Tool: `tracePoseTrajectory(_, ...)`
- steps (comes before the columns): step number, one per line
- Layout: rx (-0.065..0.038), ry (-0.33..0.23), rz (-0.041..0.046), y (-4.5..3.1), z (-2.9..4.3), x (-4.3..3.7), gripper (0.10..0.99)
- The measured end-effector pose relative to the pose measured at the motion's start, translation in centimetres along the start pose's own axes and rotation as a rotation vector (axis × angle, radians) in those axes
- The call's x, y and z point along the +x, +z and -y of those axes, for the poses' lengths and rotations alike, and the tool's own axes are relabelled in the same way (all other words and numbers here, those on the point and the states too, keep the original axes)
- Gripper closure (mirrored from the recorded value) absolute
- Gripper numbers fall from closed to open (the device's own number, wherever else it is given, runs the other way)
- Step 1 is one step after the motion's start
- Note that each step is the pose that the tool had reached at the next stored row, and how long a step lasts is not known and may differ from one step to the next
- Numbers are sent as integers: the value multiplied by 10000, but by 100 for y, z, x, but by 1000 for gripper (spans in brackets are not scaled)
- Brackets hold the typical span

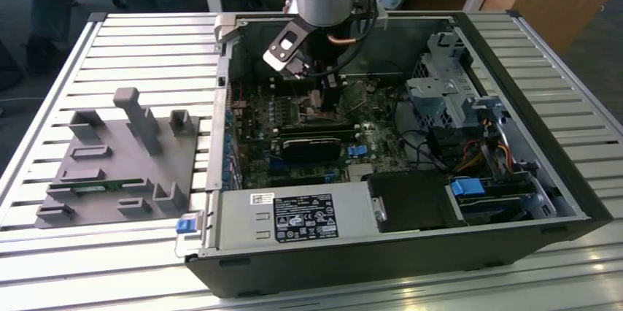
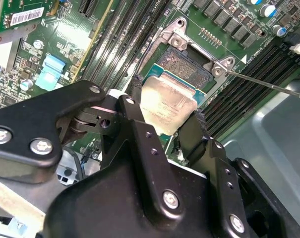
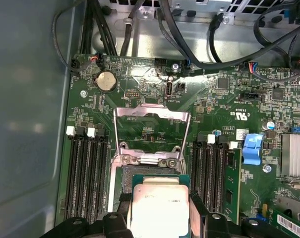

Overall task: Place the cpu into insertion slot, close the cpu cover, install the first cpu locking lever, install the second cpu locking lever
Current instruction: 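Place the cpu into insertion slot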

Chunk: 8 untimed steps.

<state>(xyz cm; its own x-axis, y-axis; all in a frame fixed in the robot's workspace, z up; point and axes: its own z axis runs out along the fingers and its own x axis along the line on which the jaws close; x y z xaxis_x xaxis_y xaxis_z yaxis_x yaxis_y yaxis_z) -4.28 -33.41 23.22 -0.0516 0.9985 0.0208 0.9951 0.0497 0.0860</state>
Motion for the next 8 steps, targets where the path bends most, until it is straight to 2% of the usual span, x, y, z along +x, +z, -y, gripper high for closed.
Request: tracePoseTrajectory(8,0,0,0,22,2,0,545)
